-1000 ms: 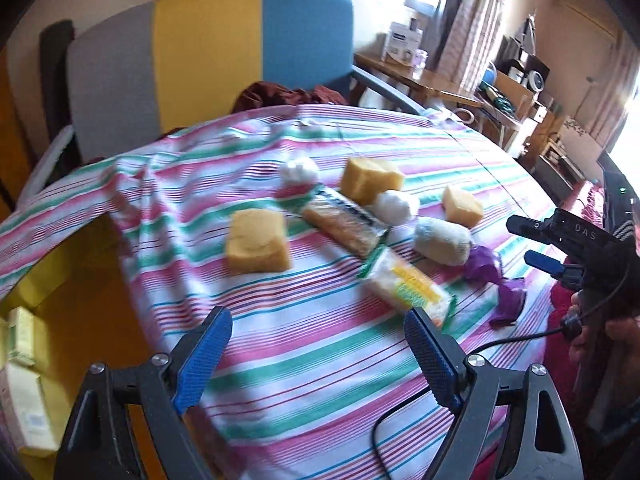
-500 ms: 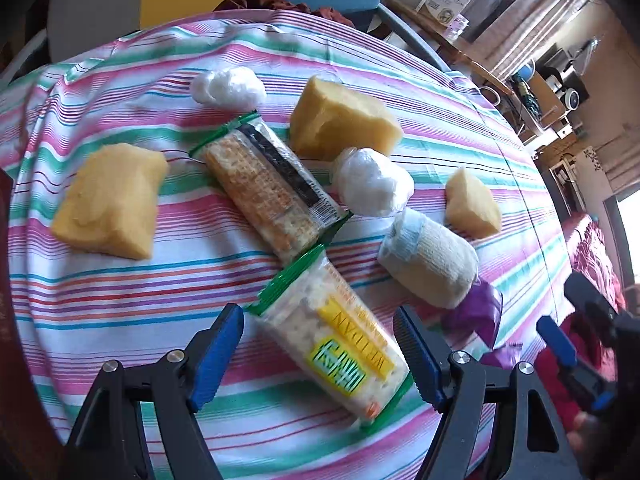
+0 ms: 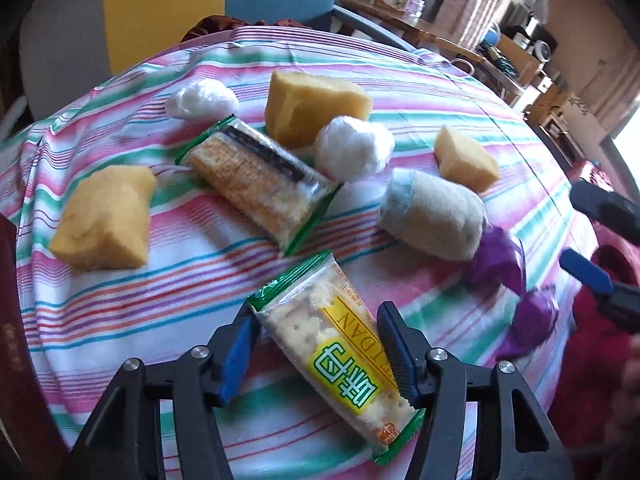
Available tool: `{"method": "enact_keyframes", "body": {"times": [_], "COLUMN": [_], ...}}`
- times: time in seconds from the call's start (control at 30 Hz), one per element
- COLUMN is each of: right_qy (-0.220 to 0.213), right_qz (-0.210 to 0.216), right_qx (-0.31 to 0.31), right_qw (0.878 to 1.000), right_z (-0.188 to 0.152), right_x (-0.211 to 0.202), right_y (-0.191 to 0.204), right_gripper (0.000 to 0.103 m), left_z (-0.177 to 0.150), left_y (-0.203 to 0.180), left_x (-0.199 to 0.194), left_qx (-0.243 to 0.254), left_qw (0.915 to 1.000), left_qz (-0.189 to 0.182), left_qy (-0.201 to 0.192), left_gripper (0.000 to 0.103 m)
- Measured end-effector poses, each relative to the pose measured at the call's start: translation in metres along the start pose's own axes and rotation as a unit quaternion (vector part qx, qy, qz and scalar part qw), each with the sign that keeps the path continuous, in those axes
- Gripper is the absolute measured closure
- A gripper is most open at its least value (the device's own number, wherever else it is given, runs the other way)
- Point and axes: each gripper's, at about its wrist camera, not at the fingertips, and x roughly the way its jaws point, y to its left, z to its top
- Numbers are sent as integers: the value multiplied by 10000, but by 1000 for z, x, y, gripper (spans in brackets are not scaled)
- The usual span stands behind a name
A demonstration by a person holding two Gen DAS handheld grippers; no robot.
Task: Organize objects
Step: 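Grasp the cracker packet with the left tool while the right tool grasps a purple packet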
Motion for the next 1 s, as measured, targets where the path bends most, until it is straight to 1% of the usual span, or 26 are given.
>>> {"method": "enact_keyframes", "body": {"times": [0.07,0.17,0.2,0.23,0.27,0.33,0.47,0.5,0.53,0.6,0.63,0.67,0.7,0.77,0.8,0.83,0.9,0.93,1.0], "right_qy": [13,50,63,73,84,101,108,110,111,108,105,108,111,111,112,114,119,124,155], "right_qz": [-19,-45,-53,-61,-67,-93,-106,-102,-93,-74,-72,-63,-53,-45,-37,-32,-14,-11,-8], "right_qx": [-18,-38,-42,-44,-44,-50,-58,-53,-50,-43,-37,-30,-27,-24,-21,-10,13,15,9], "right_qw": [10000,10000,10000,9999,9999,9999,9999,9999,9999,9999,9999,9999,9999,9999,9999,9999,9999,9999,9999], "right_z": [0,0,-1,-1,-1,-1,-2,-2,-2,-2,-2,-2,-2,-2,-2,-2,-1,-1,-1], "right_x": [0,1,2,2,3,4,4,4,4,3,3,3,3,3,3,3,3,3,4], "right_y": [0,1,1,2,2,2,2,2,1,2,1,1,1,1,1,0,0,0,1], "right_gripper": [20,20,20,20,20,20,20,20,20,20,20,20,20,20,20,20,20,20,20], "left_z": [-7,-14,-15,-15,-15,-16,-16,-17,-17,-18,-21,-20,-20,-16,-16,-16,-13,-13,-13], "left_y": [8,18,21,23,25,28,34,31,27,17,15,9,4,-7,-11,-15,-14,-12,-1], "left_x": [-7,-13,-15,-16,-17,-20,-24,-24,-22,-19,-20,-18,-17,-13,-13,-14,-15,-14,-17], "left_qx": [14,-54,-135,-214,-318,-603,-1150,-1173,-1137,-981,-894,-756,-598,-250,-101,93,277,334,247], "left_qw": [9999,9998,9996,9994,9990,9975,9919,9915,9919,9942,9953,9966,9977,9993,9996,9998,9996,9993,9995], "left_qz": [-122,-199,-234,-256,-285,-315,-421,-433,-396,-189,-99,13,99,94,108,130,21,-20,-84], "left_qy": [24,57,79,105,136,212,339,367,414,391,365,336,311,260,228,156,92,136,160], "left_gripper": [43,42,42,39,34,28,28,28,30,30,34,45,49,60,61,64,66,65,59]}}
